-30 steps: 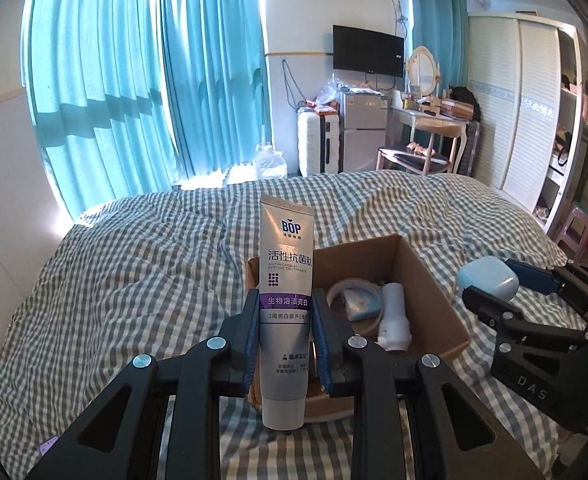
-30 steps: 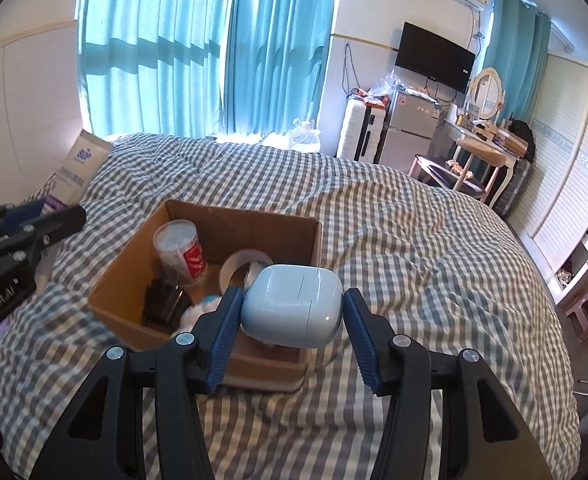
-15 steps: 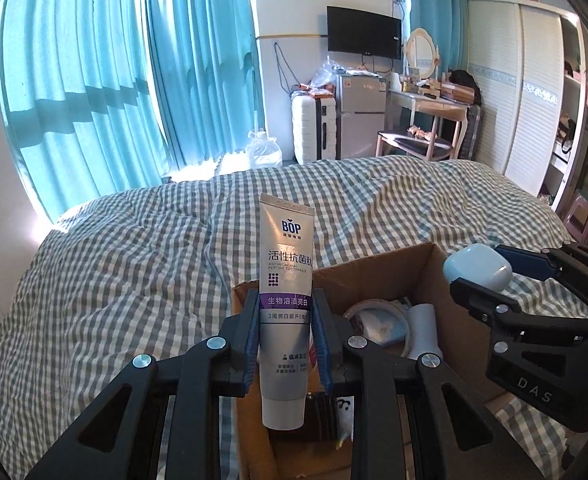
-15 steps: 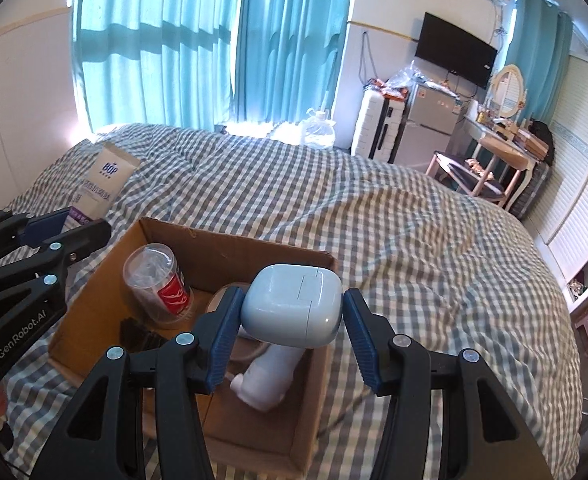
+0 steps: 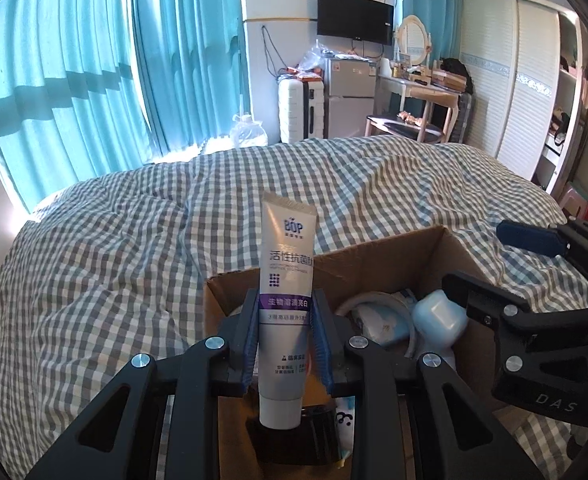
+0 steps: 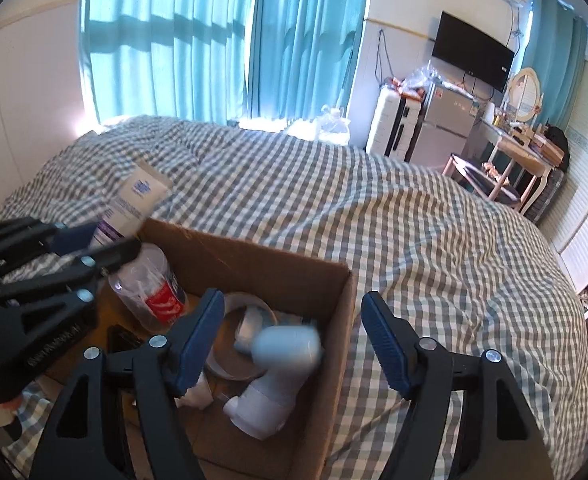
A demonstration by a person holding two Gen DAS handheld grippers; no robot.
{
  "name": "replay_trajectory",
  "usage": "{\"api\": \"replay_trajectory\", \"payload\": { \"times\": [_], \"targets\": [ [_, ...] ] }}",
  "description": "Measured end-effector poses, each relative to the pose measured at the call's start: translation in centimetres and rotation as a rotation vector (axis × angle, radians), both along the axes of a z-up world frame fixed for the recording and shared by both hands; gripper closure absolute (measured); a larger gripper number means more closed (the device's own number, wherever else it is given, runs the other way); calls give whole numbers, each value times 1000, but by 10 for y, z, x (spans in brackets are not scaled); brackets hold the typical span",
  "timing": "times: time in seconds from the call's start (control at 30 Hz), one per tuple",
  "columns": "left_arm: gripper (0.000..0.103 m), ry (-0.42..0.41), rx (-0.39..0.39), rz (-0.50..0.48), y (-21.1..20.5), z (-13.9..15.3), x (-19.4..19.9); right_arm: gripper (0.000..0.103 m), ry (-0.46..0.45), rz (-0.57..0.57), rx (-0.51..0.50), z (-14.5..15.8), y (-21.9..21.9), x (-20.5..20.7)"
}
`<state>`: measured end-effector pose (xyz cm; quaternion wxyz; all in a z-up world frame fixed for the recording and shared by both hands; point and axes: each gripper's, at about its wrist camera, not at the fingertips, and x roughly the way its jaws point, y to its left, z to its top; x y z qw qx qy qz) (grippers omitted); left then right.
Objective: Organize objects
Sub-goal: 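Carry the earbud case and toothpaste tube into the box and open both tools, then withdraw both tools up and away from the box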
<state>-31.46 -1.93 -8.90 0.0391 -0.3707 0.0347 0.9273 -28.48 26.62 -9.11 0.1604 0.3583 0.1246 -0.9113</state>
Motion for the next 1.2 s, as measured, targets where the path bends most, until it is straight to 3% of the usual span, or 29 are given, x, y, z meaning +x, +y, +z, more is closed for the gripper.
{"api": "replay_trajectory", "payload": {
  "times": [0.07,0.2,0.3,0.57,0.63,0.8,0.9,1.2],
  "targets": [
    [71,1,-9,-7,4,0,1,32,11,-6,2,4,2,3],
    [38,30,-10,-2,7,10,12,30,14,-37,-8,11,12,9],
    [28,64,6,5,3,24,26,22,39,-65,-9,24,20,19],
    [25,174,7,10,-3,84,75,16,150,-103,-35,80,32,70],
    [13,209,4,21,-2,102,89,15,176,-113,-43,94,34,85],
    [12,296,1,42,-7,138,129,15,236,-127,-54,129,33,124],
    [4,335,-3,56,-10,151,149,13,273,-135,-67,143,35,149],
    [0,393,-17,63,-5,173,191,5,331,-158,-98,168,46,202]
  ]
}}
